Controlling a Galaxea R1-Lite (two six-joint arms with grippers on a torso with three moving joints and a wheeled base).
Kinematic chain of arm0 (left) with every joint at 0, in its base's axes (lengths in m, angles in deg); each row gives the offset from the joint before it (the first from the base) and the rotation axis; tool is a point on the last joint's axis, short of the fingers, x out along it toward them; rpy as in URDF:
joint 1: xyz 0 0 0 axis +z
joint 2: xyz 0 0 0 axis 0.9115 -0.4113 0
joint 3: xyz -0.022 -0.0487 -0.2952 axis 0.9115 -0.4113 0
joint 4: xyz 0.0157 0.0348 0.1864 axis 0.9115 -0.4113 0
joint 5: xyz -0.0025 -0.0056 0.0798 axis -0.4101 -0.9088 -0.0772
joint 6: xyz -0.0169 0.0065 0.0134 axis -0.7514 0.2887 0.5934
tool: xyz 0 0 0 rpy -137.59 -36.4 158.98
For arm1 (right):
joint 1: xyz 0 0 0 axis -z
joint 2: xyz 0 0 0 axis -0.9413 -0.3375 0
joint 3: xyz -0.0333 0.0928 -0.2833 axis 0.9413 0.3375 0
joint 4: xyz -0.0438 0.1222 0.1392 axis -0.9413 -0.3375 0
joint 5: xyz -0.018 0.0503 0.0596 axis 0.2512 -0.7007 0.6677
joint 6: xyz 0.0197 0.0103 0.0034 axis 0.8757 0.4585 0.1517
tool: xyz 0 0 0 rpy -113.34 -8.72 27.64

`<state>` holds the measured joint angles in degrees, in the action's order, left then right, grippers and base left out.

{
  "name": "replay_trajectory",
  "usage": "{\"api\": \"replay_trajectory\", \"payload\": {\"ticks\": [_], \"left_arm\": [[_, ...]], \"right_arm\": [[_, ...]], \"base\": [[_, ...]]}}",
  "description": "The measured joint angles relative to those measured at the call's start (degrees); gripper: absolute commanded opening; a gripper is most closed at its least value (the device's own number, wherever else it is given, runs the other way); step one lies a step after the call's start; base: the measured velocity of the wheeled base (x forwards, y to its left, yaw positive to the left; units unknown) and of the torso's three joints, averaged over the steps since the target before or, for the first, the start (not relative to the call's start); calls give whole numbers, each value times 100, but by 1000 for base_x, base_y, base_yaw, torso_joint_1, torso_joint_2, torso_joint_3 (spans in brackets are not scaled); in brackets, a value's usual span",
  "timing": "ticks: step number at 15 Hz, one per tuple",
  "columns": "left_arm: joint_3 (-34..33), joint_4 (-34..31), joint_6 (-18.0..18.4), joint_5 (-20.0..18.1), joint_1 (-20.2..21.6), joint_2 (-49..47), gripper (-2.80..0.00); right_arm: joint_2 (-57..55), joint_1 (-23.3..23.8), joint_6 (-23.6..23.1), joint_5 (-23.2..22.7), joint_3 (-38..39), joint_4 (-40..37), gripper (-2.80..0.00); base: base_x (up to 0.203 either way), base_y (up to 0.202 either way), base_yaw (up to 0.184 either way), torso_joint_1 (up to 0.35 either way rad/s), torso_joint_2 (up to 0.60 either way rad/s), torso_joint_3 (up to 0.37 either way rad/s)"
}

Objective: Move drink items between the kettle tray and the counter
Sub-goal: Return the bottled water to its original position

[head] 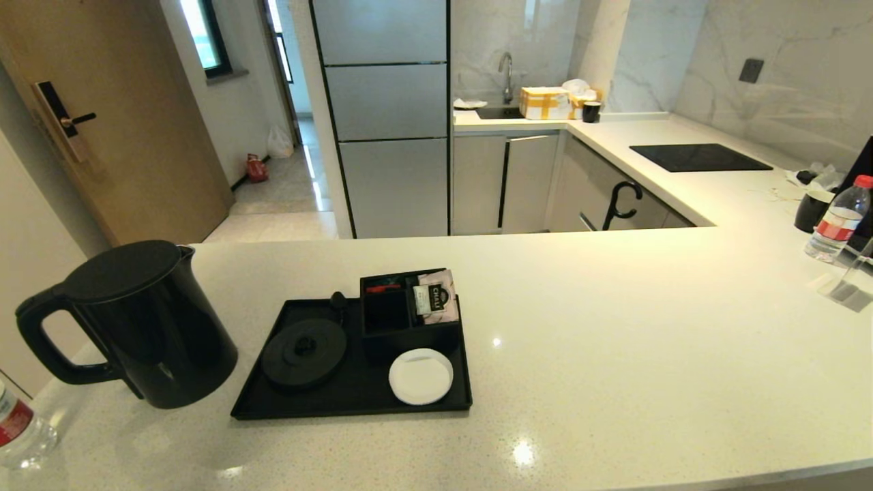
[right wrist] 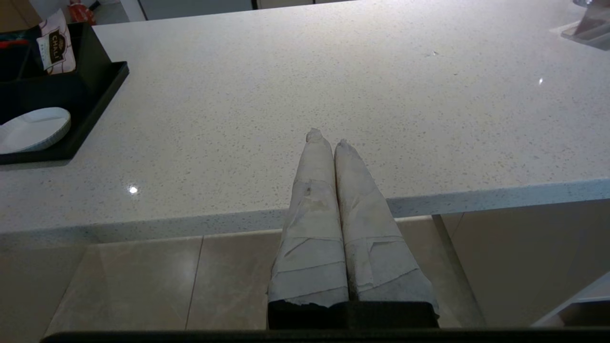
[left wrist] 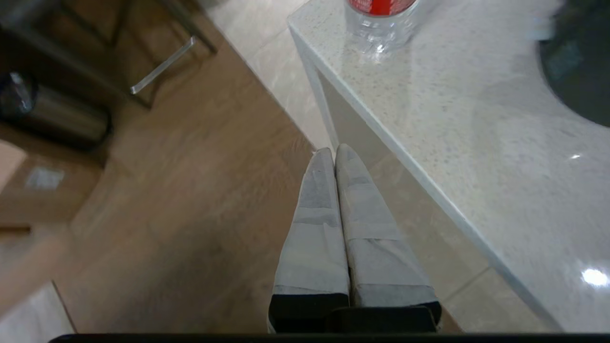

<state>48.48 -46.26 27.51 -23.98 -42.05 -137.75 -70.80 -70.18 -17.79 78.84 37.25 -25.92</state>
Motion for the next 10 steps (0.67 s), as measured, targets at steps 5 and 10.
{"api": "replay_trajectory", "payload": {"ticks": [5,10], "left_arm": [[-168,607,21,-301,448,-656,-280],[-266,1324,216,-671,995,-1272,-280]], "right_arm": [[-2,0,3,0,0,-1,-280],[0,0,2,4,0,1,-280]], "base": [[0,0,0,0,0,0],[0,0,0,0,0,0]]}}
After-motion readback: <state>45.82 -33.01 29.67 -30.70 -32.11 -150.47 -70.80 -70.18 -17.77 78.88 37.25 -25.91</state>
